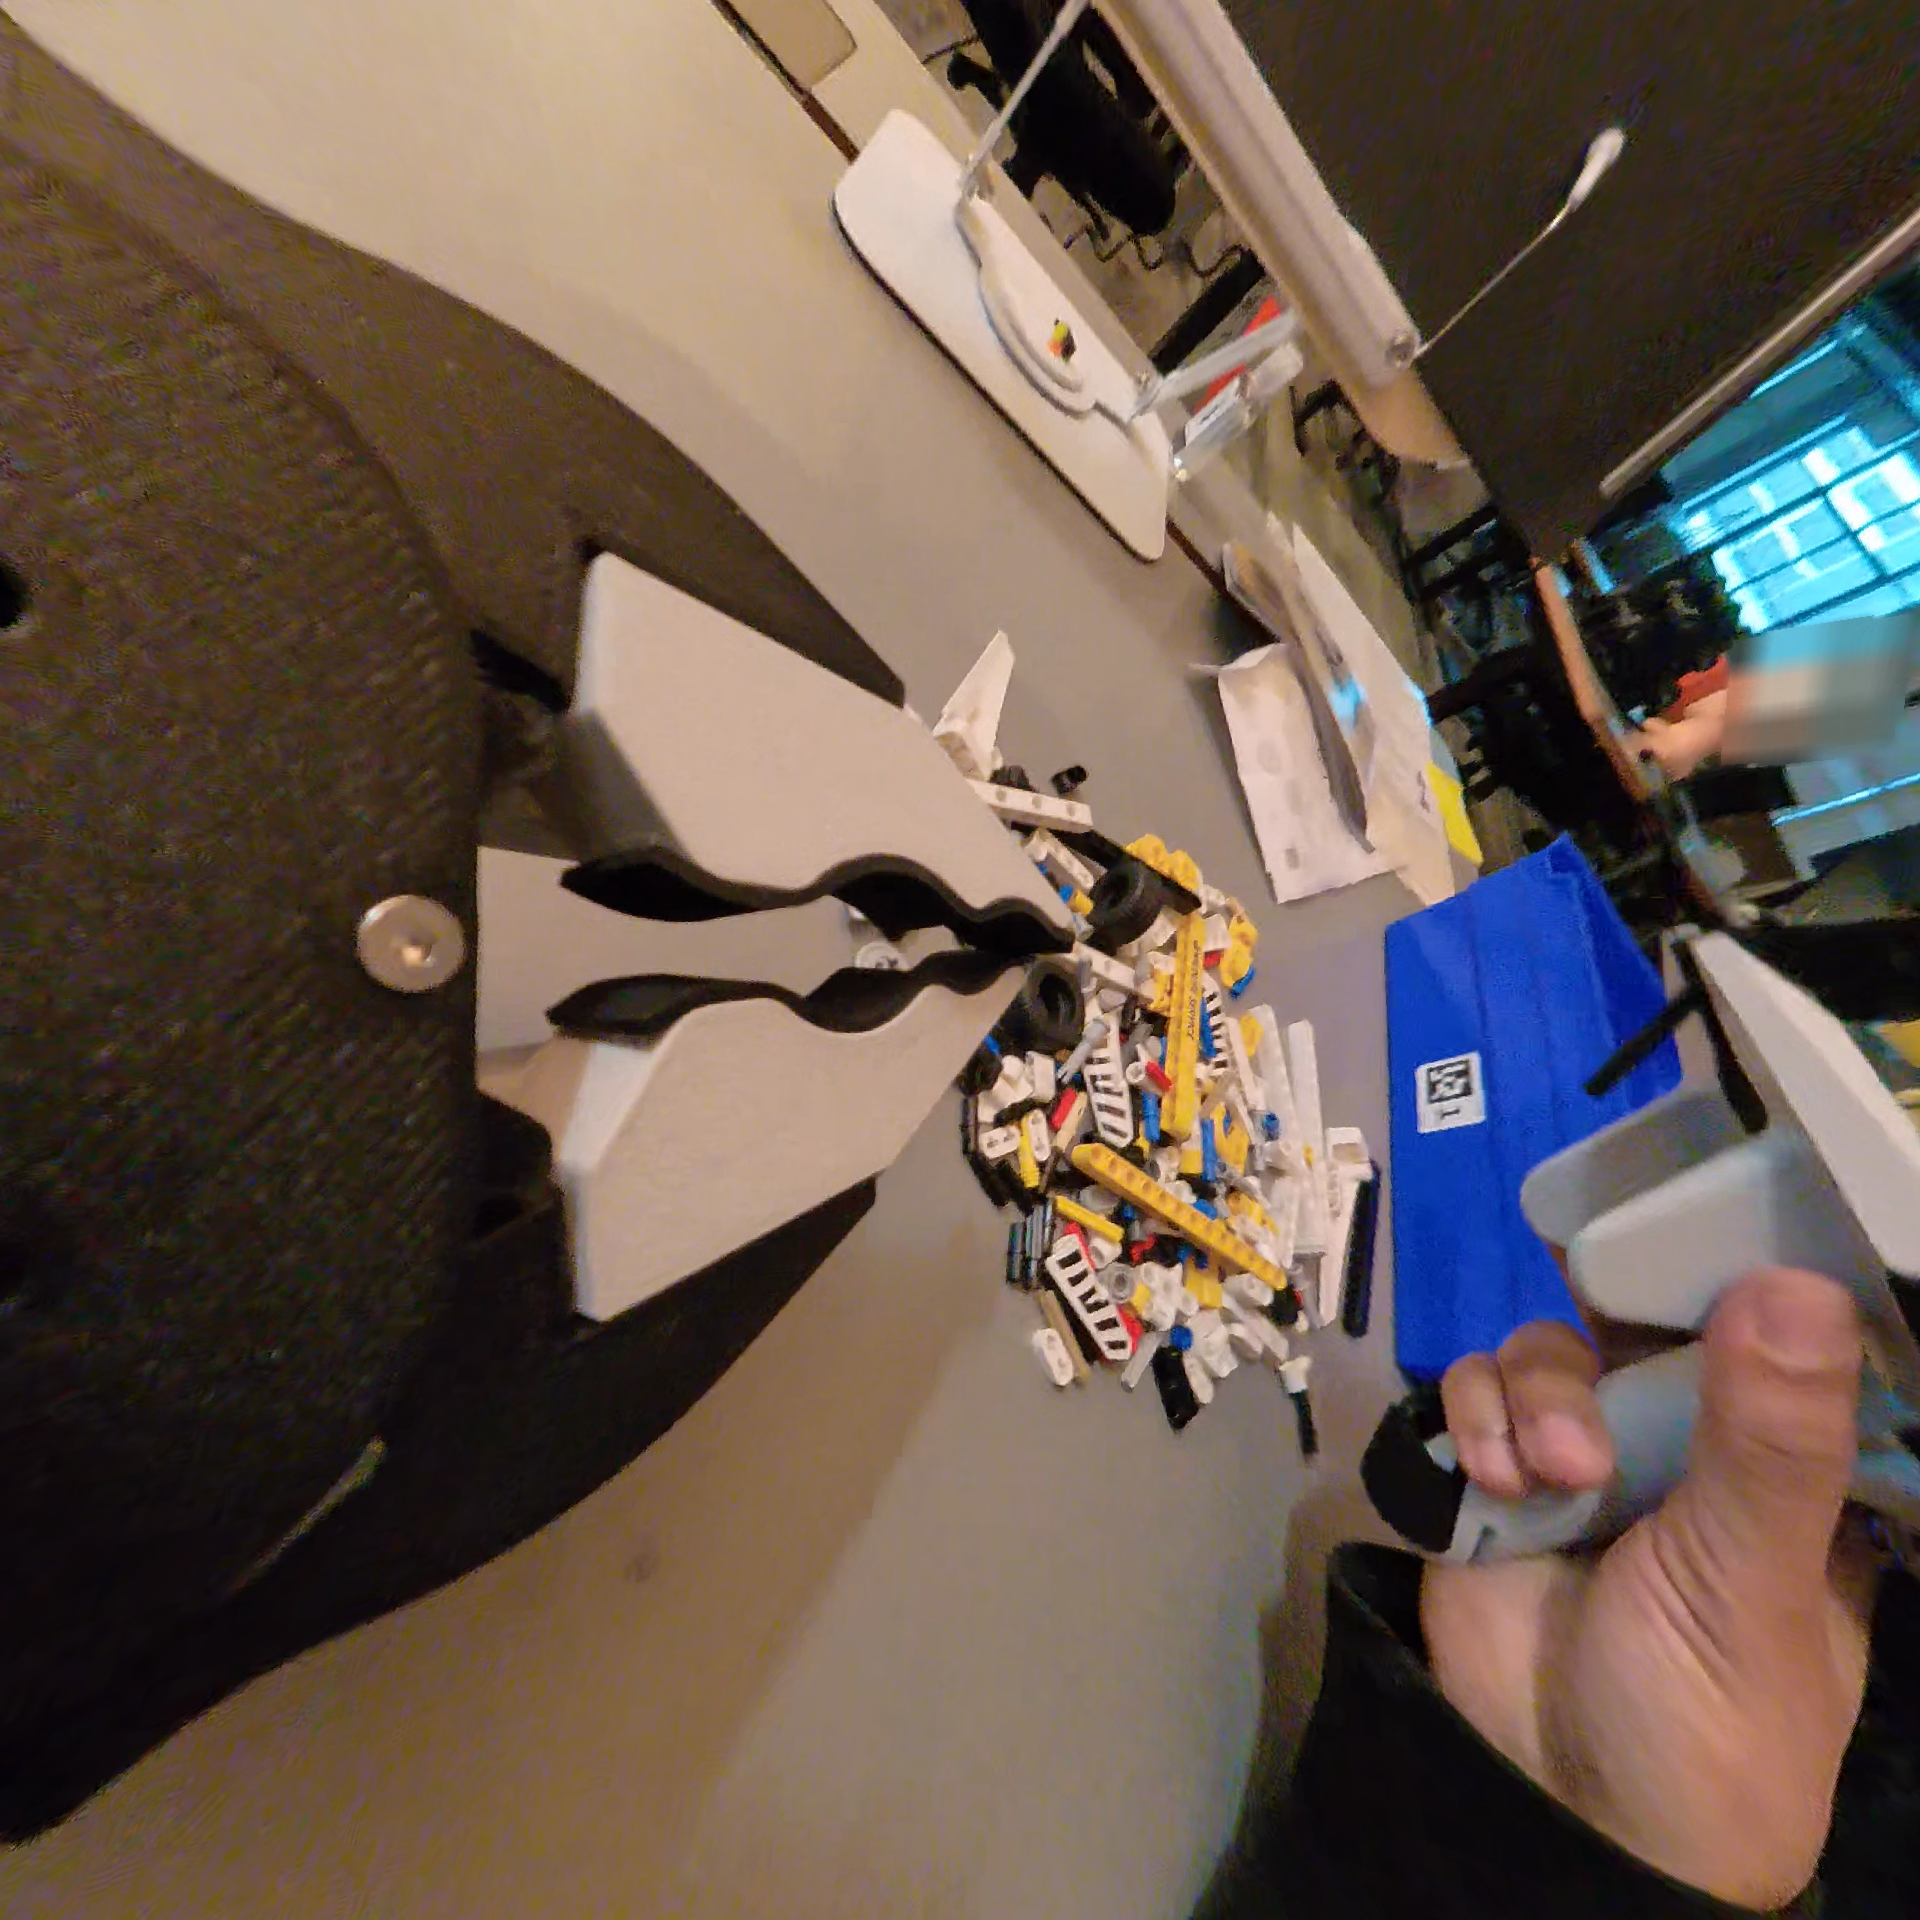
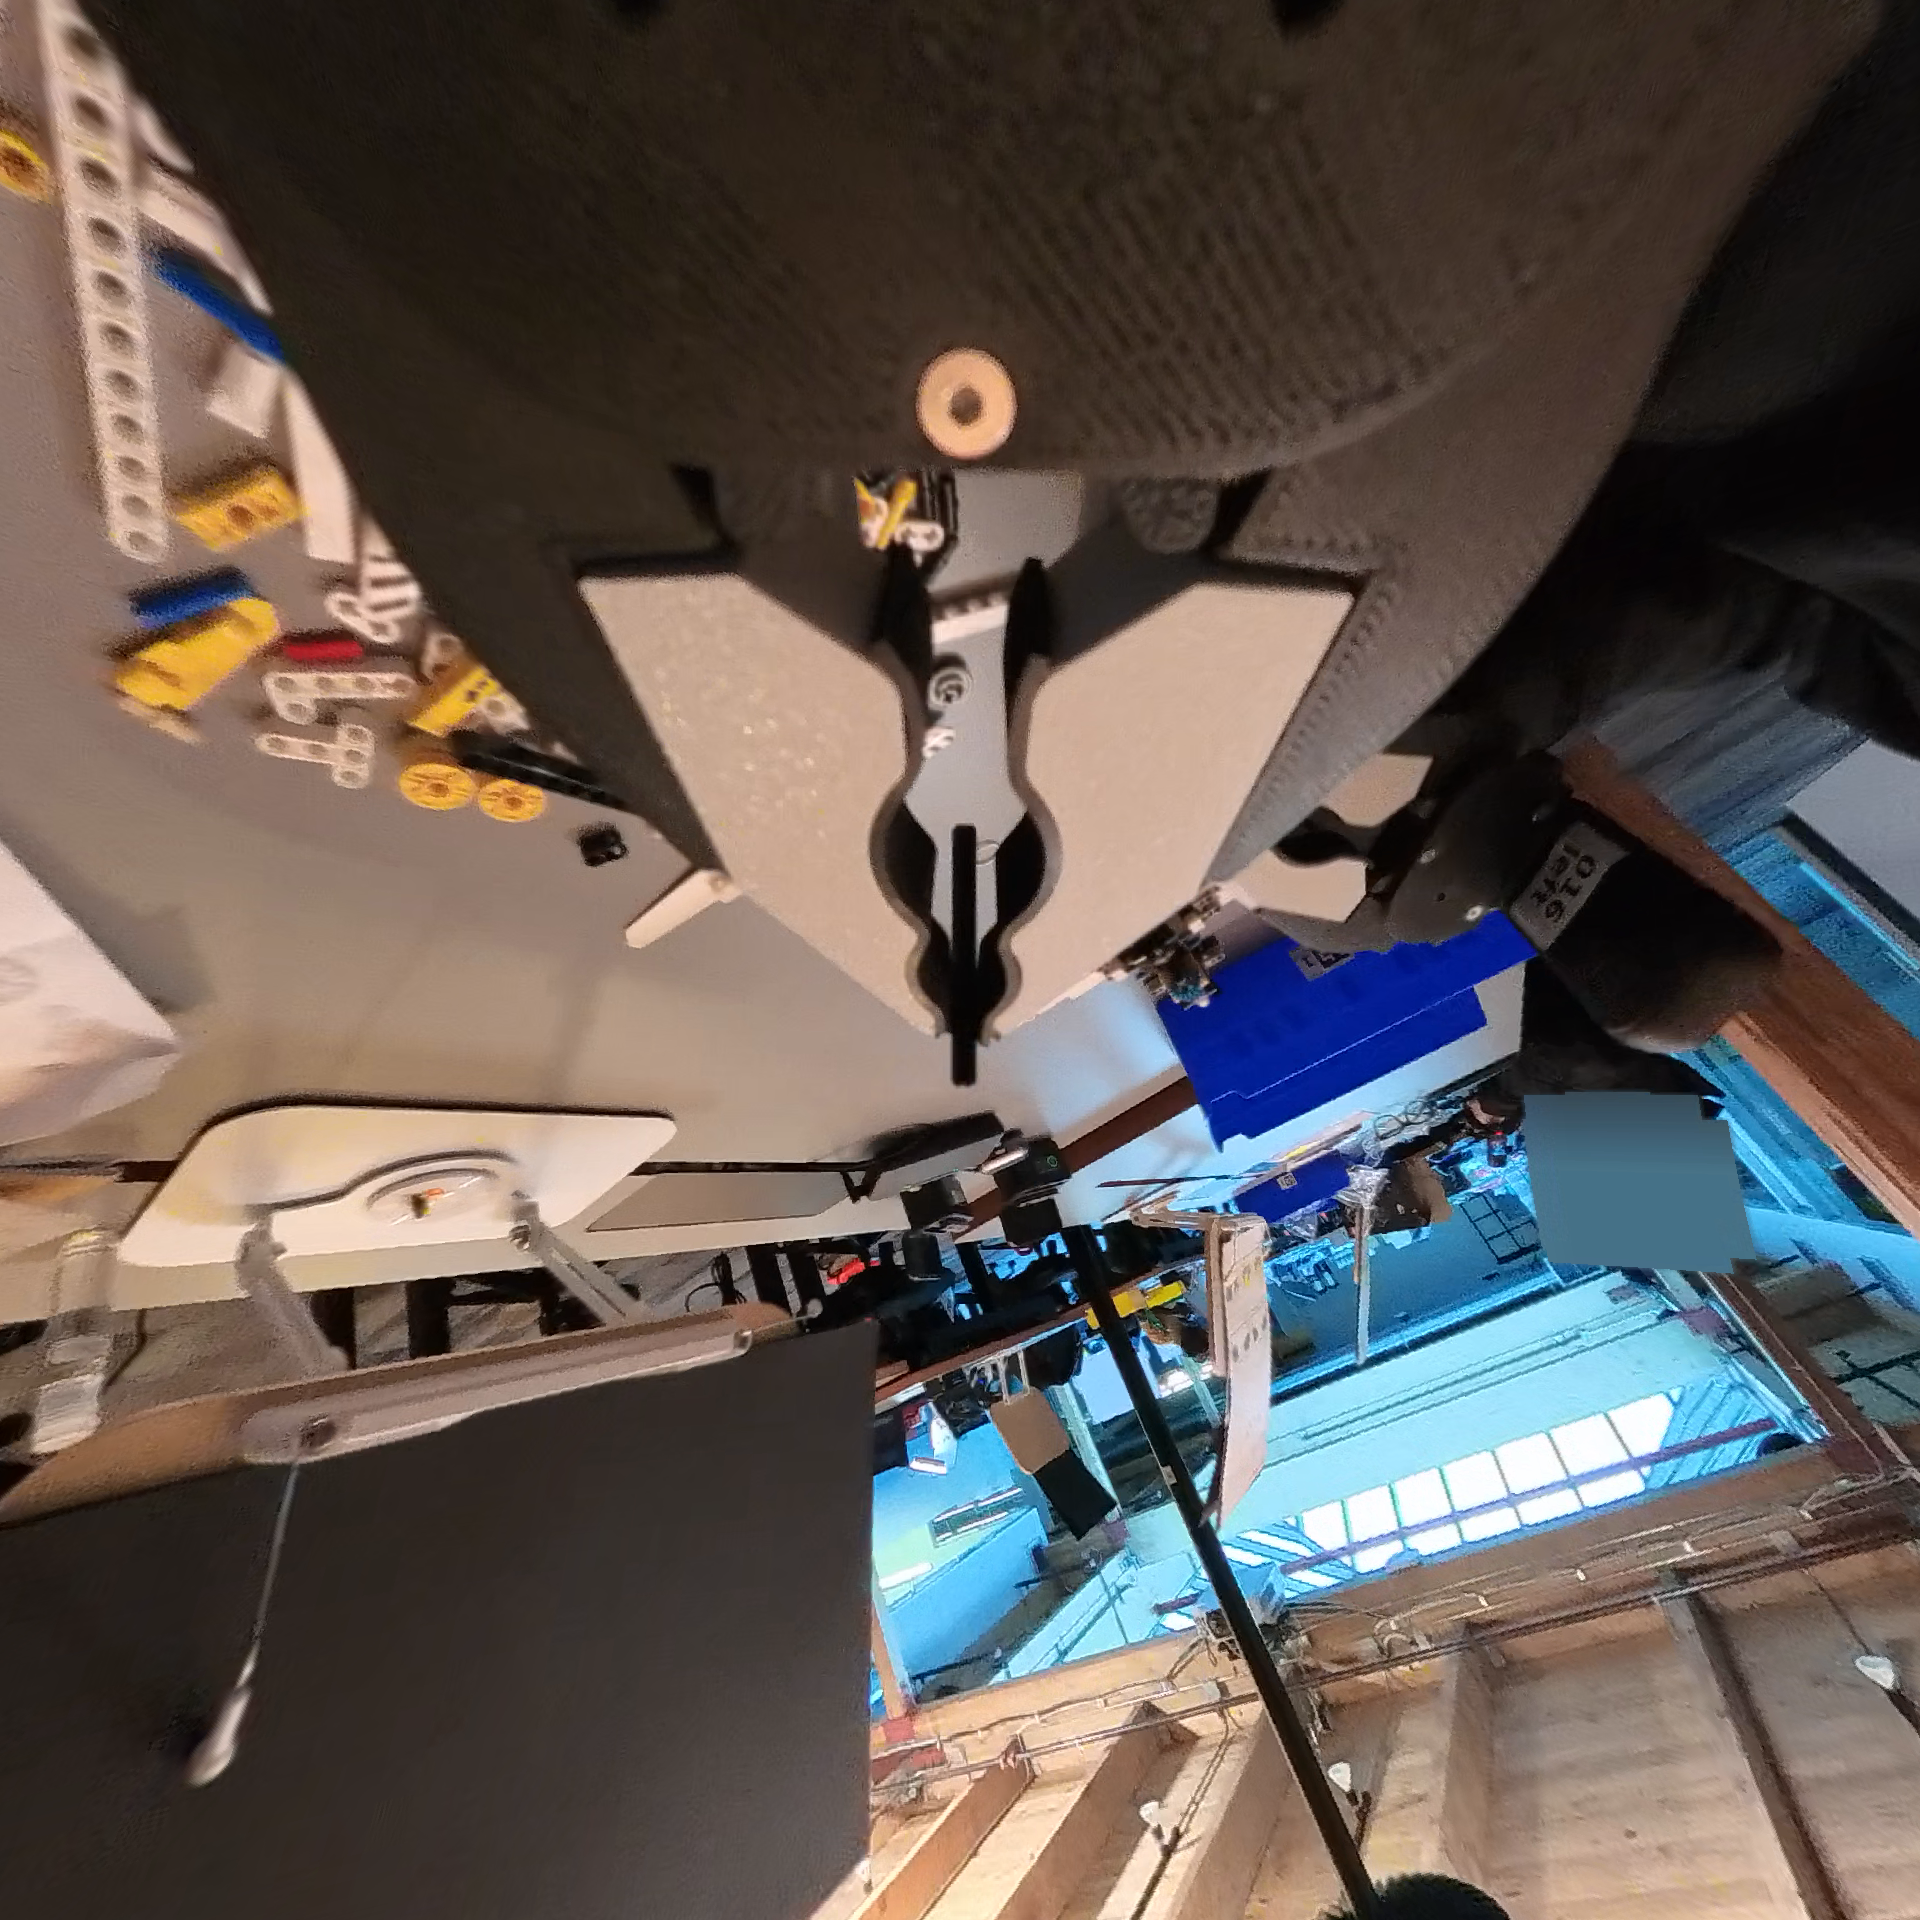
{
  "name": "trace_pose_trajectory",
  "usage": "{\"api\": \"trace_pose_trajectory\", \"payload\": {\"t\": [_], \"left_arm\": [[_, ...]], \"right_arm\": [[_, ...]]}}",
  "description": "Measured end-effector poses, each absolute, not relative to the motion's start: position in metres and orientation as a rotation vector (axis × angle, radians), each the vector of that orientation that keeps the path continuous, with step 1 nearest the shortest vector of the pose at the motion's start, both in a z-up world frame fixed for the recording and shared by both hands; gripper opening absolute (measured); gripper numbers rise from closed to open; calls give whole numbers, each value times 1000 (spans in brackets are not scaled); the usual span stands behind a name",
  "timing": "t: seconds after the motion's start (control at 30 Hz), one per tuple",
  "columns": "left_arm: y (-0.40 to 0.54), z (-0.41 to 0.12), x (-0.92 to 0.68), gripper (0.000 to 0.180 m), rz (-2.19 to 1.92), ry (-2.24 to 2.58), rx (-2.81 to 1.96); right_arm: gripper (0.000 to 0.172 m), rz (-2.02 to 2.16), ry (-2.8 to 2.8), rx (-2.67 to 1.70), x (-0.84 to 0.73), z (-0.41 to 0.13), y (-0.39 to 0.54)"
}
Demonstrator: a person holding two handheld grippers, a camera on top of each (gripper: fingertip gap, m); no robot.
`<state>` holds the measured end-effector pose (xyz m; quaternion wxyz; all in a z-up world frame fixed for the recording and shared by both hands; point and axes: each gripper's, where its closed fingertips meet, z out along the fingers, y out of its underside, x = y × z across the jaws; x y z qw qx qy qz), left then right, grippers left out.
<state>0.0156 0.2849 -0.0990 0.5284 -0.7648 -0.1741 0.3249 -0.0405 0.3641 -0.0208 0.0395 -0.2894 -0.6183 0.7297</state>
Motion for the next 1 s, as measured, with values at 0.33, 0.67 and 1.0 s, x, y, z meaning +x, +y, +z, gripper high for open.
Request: {"api": "trace_pose_trajectory", "payload": {"t": [0.33,0.67,1.0], "left_arm": [[269,-90,8,0,772,-506,-1708],[253,-70,8,0,700,-506,-1522],[250,-54,13,0,880,-386,-1426]], "right_arm": [[2,1608,-2349,-1101,-38,-99,395],[21,1484,-2191,-1132,-53,-87,422],[21,1550,-1913,-974,22,-24,479]]}}
